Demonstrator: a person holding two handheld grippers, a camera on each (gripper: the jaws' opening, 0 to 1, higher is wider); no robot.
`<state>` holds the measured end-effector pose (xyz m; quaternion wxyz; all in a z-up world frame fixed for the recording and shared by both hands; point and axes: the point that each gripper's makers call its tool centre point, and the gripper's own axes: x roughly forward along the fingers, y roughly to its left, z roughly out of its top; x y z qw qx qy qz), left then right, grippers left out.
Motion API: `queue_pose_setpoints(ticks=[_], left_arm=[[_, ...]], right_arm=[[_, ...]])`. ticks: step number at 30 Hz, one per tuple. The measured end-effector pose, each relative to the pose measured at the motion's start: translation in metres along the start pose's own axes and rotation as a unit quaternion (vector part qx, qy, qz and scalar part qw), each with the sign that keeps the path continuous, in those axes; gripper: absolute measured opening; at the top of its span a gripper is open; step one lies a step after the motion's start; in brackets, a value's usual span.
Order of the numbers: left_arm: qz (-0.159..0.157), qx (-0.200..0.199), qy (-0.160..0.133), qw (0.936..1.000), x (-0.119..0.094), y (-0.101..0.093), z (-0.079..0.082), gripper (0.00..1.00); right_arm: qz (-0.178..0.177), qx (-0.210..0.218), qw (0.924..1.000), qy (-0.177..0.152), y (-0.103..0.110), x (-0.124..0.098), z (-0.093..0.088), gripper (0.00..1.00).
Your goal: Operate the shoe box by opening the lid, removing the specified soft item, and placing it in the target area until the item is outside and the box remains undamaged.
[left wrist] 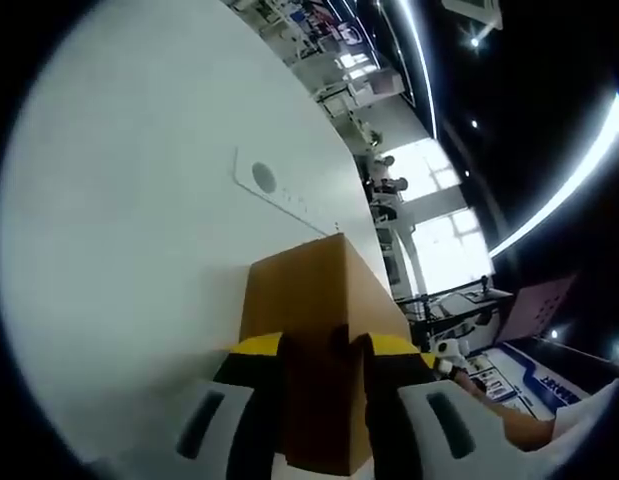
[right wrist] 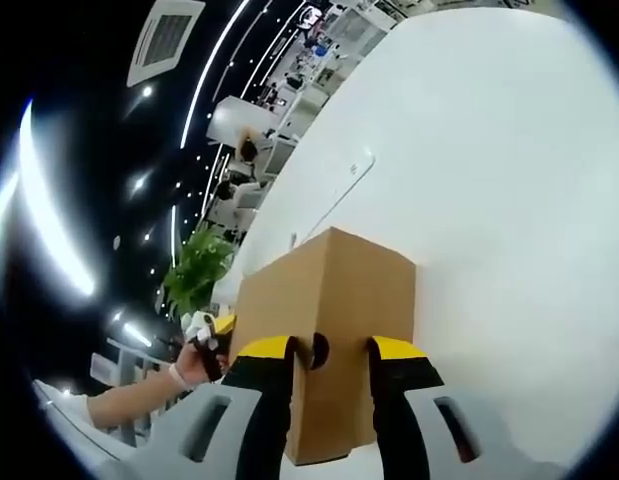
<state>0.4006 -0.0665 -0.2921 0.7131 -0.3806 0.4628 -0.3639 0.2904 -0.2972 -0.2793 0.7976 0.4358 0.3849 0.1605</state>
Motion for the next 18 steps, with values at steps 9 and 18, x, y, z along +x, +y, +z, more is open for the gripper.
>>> queue_pose_setpoints(ticks=[9, 18], left_arm=[[0.002, 0.000, 0.000, 1.0000, -0.0019, -0.0010, -0.0015, 0.30], [0.006, -0.002, 0.001, 1.0000, -0.0037, 0.0011, -0.0025, 0.30]], right_arm=[[-0.008, -0.004, 0.9999, 0.011, -0.0002, 0.0010, 0.0004, 0.29], [-0.009, -0.005, 0.9999, 0.012, -0.0006, 0.0035, 0.0013, 0.29]])
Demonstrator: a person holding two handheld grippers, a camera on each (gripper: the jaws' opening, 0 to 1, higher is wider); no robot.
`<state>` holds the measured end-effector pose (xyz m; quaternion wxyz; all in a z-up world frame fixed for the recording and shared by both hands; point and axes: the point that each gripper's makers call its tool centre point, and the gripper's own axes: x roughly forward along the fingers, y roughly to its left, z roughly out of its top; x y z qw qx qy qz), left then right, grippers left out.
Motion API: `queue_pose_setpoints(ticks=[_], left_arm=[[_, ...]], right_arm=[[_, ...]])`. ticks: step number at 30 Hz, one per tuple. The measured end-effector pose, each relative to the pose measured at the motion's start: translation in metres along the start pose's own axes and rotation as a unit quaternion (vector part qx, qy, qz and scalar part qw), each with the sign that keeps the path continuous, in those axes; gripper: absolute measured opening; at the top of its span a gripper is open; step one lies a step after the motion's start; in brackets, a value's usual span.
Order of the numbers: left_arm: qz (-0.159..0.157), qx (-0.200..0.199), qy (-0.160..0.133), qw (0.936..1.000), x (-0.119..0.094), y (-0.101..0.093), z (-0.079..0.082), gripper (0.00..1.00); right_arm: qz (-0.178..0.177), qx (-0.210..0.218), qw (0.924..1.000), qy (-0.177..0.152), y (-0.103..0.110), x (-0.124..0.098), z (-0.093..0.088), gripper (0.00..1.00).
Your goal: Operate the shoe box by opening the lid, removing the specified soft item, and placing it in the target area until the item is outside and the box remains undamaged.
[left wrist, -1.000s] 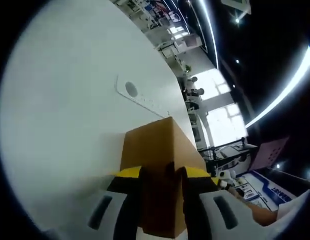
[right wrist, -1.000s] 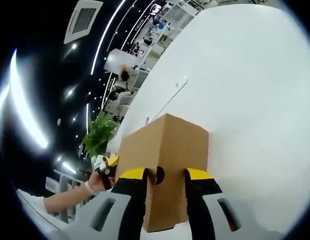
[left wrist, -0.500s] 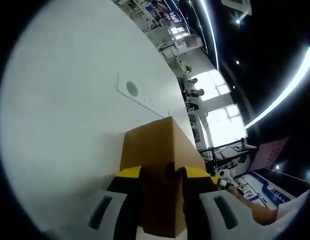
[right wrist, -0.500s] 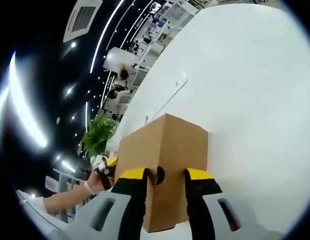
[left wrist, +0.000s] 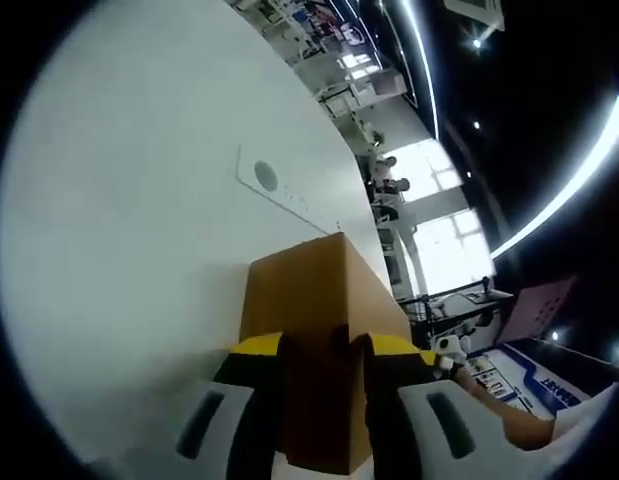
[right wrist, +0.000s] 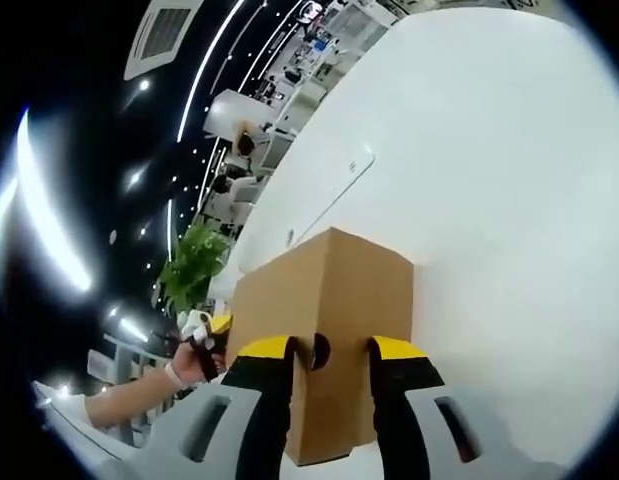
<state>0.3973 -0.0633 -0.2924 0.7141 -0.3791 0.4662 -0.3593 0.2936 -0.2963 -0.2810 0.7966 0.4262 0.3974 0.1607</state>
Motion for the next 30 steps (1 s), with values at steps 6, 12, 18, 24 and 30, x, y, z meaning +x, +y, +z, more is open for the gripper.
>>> queue_pose_setpoints(ticks=[6, 12, 18, 24, 30], left_arm=[[0.001, -0.001, 0.000, 1.0000, -0.0011, 0.0006, -0.0010, 0.30], [-0.001, -0.002, 0.000, 1.0000, -0.0014, 0.0004, -0.0014, 0.30], [0.000, -0.004, -0.002, 1.0000, -0.0017, -0.0012, -0.0028, 0.30], [-0.001, -0.007, -0.004, 1.0000, -0.0022, -0.0006, -0.0029, 0.30], [0.002, -0.006, -0.004, 1.0000, -0.0034, -0.0009, -0.0045, 0.30]], right_arm=[[0.001, -0.002, 1.0000, 0.003, 0.0003, 0.0008, -0.0001, 0.29], [0.002, 0.001, 1.0000, 0.007, -0.0007, 0.0009, 0.0015, 0.29], [0.003, 0.001, 1.0000, 0.008, -0.0010, 0.0012, 0.0031, 0.29], [-0.001, -0.003, 0.9999, 0.011, -0.0007, 0.0021, 0.0057, 0.29], [-0.002, -0.007, 0.9999, 0.010, -0.0012, 0.0024, 0.0072, 0.29]])
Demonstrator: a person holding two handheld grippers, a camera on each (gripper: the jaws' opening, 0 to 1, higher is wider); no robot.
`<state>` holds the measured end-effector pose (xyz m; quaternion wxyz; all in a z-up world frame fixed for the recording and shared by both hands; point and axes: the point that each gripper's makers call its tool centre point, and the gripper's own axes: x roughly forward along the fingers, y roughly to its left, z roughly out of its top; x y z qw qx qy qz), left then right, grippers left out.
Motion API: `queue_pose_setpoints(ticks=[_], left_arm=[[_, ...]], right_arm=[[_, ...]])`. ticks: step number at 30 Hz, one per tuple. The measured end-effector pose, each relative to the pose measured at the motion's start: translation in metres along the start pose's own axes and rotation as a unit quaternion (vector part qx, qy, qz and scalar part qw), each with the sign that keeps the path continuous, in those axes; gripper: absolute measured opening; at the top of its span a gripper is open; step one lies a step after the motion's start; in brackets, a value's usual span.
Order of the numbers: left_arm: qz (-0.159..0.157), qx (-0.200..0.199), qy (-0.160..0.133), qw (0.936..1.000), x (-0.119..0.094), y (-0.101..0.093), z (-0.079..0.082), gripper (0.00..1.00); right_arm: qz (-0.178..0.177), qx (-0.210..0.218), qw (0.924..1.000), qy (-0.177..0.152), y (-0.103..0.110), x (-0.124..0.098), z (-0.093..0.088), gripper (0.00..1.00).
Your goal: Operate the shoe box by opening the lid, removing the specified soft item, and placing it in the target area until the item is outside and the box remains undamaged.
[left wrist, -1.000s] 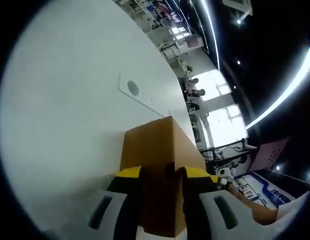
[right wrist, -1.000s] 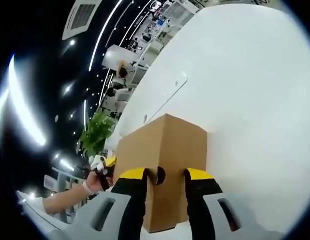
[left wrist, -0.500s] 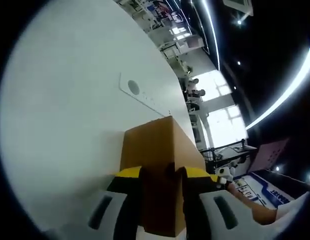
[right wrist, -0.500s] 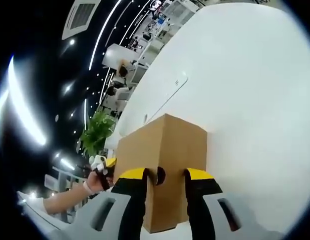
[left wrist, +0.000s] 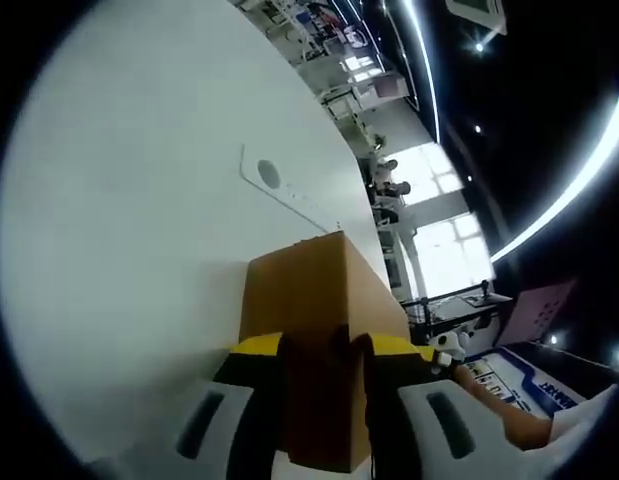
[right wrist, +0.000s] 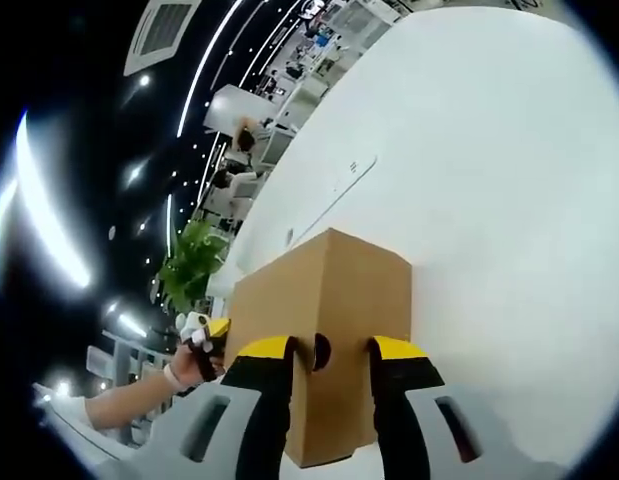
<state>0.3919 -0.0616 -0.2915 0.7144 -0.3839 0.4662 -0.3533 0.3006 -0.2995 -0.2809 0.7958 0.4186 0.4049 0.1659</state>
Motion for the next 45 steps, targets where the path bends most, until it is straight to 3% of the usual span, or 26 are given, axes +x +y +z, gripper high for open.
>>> queue_pose_setpoints(ticks=[45], left_arm=[[0.015, -0.019, -0.009, 0.9997, -0.009, 0.000, -0.017, 0.30]], right_arm=[[-0.007, -0.013, 0.9997, 0.017, -0.002, 0.004, 0.012, 0.29]])
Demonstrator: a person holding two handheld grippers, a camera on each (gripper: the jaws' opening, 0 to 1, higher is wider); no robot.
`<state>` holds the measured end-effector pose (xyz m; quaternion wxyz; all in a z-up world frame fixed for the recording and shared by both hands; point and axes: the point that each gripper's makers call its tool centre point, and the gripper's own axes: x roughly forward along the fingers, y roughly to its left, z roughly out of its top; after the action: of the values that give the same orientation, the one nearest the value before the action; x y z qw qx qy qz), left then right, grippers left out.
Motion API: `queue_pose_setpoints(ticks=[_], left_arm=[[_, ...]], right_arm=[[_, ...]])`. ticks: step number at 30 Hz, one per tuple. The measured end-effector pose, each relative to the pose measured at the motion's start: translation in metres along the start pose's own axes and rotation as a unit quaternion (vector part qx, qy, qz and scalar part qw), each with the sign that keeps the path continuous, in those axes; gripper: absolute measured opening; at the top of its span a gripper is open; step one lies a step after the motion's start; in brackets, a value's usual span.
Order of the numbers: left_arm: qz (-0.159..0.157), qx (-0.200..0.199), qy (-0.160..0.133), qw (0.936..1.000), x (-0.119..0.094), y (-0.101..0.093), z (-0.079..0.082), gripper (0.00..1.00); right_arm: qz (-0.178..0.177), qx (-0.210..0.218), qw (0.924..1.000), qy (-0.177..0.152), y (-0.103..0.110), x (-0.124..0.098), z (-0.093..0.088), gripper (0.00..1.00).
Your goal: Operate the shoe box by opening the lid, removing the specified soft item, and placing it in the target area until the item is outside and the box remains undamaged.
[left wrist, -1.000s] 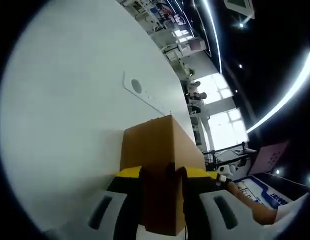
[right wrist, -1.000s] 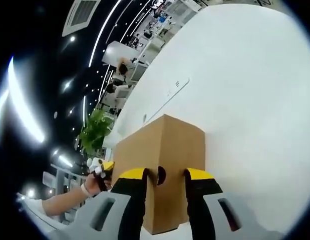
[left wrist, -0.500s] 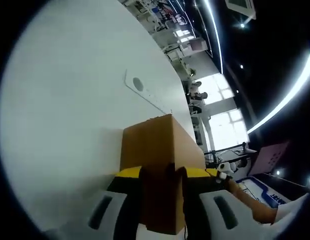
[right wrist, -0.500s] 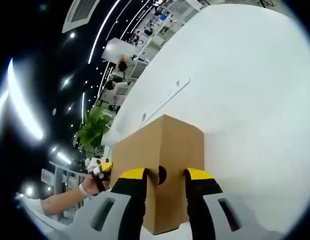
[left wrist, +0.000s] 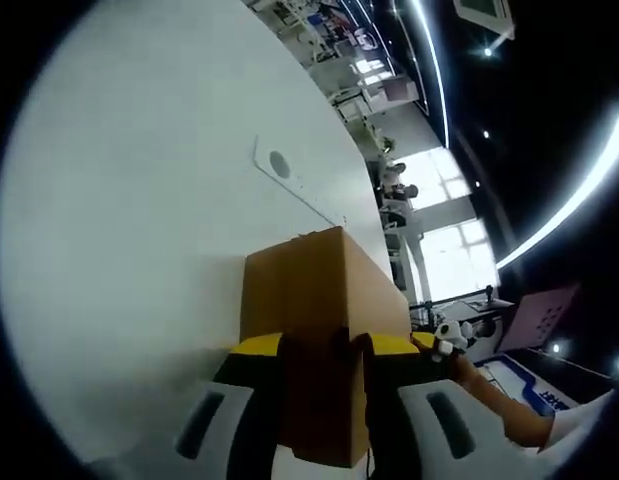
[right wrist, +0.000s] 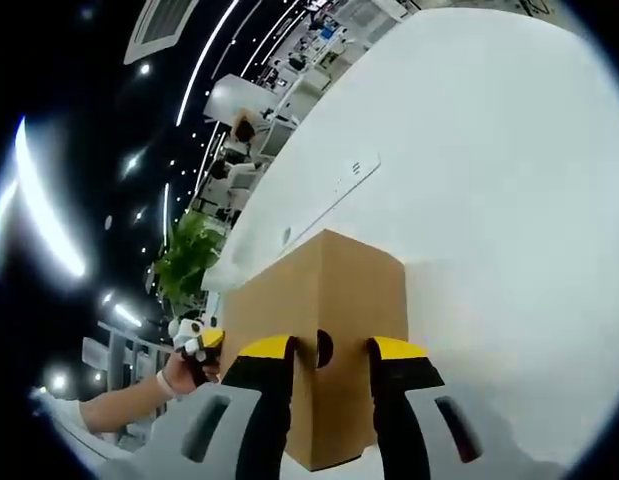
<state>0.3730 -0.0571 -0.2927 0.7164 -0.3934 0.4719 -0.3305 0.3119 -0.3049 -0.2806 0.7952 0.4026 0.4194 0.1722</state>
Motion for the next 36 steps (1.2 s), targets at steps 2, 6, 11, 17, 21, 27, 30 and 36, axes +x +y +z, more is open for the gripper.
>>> queue_pose_setpoints(ticks=[2, 6, 11, 17, 21, 27, 30, 36], left_arm=[[0.000, -0.003, -0.003, 1.0000, -0.0004, 0.0004, -0.0005, 0.30], [0.001, -0.004, -0.004, 1.0000, -0.0008, 0.0000, -0.0016, 0.30], [0.007, -0.001, 0.004, 1.0000, -0.0017, -0.0002, -0.0042, 0.30], [0.008, -0.002, 0.004, 1.0000, -0.0021, 0.0000, -0.0051, 0.30], [0.009, -0.002, 0.005, 0.9999, -0.0027, -0.0001, -0.0057, 0.30], [0.012, 0.004, 0.008, 0.9999, -0.0034, 0.0000, -0.0054, 0.30], [0.011, 0.002, 0.007, 0.9999, -0.0036, 0.0002, -0.0058, 0.30], [0.011, 0.000, 0.005, 0.9999, -0.0048, 0.0007, -0.0074, 0.30]], right_arm=[[0.000, -0.001, 1.0000, -0.001, -0.0001, 0.0002, 0.0004, 0.29], [-0.002, -0.004, 1.0000, 0.003, -0.0008, 0.0005, 0.0019, 0.29], [-0.003, -0.007, 0.9999, 0.008, -0.0017, 0.0012, 0.0040, 0.29], [0.000, -0.007, 1.0000, 0.005, -0.0010, 0.0016, 0.0041, 0.29], [-0.001, -0.010, 0.9999, 0.008, 0.0001, 0.0021, 0.0041, 0.29], [-0.002, -0.012, 0.9999, 0.012, 0.0008, 0.0027, 0.0040, 0.29], [-0.001, -0.012, 0.9999, 0.011, 0.0004, 0.0030, 0.0043, 0.29], [-0.001, -0.015, 0.9998, 0.009, -0.0002, 0.0031, 0.0053, 0.29]])
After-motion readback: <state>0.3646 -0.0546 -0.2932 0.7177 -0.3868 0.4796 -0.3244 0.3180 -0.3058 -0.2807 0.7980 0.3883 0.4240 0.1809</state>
